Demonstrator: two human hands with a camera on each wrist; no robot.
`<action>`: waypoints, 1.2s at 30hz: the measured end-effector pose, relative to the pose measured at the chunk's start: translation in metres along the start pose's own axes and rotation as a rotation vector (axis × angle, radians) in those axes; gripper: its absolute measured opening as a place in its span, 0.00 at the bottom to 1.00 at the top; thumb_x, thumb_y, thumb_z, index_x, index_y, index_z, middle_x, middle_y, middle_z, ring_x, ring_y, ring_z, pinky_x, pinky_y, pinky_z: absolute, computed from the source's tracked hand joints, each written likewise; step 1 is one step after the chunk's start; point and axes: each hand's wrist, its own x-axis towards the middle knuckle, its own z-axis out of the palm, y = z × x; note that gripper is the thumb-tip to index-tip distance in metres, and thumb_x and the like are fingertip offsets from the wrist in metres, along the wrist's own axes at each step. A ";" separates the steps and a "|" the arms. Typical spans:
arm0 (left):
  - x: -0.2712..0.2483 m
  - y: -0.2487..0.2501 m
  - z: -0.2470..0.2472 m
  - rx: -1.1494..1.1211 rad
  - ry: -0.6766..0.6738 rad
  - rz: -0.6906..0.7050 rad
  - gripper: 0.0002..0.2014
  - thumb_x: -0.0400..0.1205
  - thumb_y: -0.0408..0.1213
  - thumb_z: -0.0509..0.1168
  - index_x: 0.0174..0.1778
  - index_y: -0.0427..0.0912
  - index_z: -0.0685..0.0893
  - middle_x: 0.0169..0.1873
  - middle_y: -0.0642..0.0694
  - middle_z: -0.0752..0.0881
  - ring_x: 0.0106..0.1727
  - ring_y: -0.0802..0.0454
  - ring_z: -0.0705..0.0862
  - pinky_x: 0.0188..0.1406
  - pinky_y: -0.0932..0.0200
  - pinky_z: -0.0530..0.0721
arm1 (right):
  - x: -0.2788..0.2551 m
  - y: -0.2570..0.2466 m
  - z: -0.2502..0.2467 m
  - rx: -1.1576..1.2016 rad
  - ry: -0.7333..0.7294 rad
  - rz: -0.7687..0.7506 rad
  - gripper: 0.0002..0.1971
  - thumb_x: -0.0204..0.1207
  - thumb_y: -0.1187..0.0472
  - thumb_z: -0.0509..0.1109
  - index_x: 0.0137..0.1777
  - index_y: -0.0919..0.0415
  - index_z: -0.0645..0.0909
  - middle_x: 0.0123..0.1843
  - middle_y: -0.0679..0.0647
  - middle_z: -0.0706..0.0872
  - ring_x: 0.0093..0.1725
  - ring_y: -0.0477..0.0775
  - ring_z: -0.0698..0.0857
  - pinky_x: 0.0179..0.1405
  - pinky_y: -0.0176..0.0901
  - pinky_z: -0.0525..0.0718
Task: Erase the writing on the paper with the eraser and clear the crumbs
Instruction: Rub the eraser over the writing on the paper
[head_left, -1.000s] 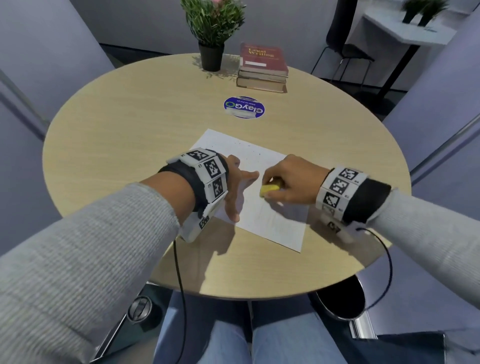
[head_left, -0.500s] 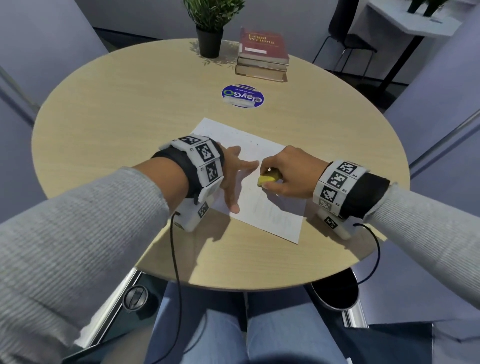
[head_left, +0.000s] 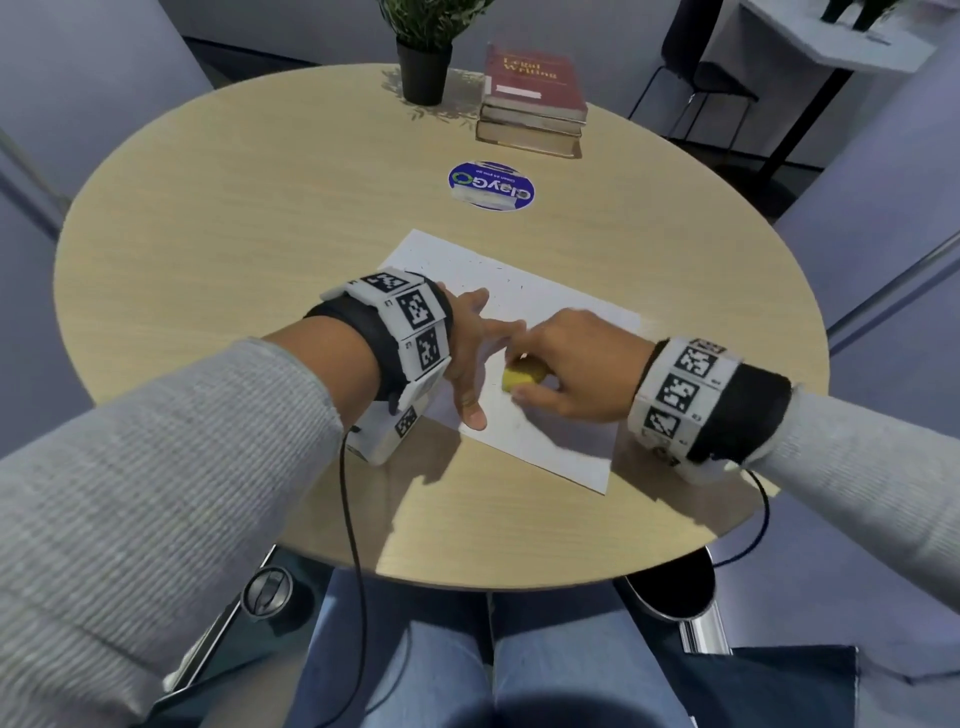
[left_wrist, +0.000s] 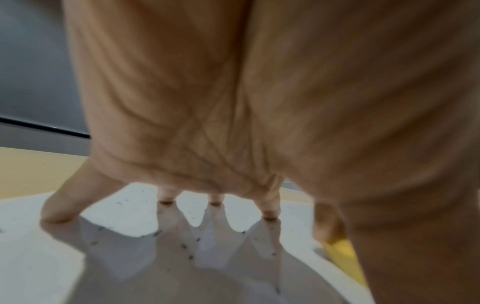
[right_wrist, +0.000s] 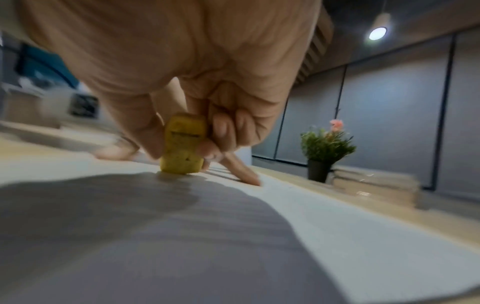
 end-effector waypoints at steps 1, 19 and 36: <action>0.001 -0.001 0.001 -0.005 -0.009 -0.009 0.61 0.70 0.63 0.76 0.85 0.65 0.33 0.86 0.43 0.35 0.86 0.32 0.40 0.80 0.30 0.52 | -0.003 -0.010 0.001 0.029 -0.050 -0.053 0.12 0.75 0.51 0.68 0.50 0.58 0.83 0.37 0.51 0.86 0.37 0.55 0.82 0.37 0.43 0.77; -0.003 0.002 0.000 -0.020 0.010 -0.016 0.60 0.71 0.60 0.77 0.86 0.64 0.37 0.87 0.44 0.38 0.87 0.37 0.41 0.81 0.34 0.54 | -0.012 0.018 -0.003 0.027 -0.033 0.108 0.14 0.74 0.48 0.67 0.52 0.57 0.84 0.37 0.51 0.87 0.38 0.54 0.82 0.41 0.44 0.80; 0.003 0.014 -0.003 0.032 0.012 0.017 0.61 0.67 0.64 0.78 0.84 0.70 0.37 0.87 0.43 0.42 0.86 0.34 0.46 0.81 0.32 0.59 | -0.002 0.026 0.000 -0.005 -0.008 0.099 0.15 0.75 0.51 0.67 0.58 0.56 0.83 0.38 0.52 0.87 0.38 0.58 0.82 0.38 0.45 0.79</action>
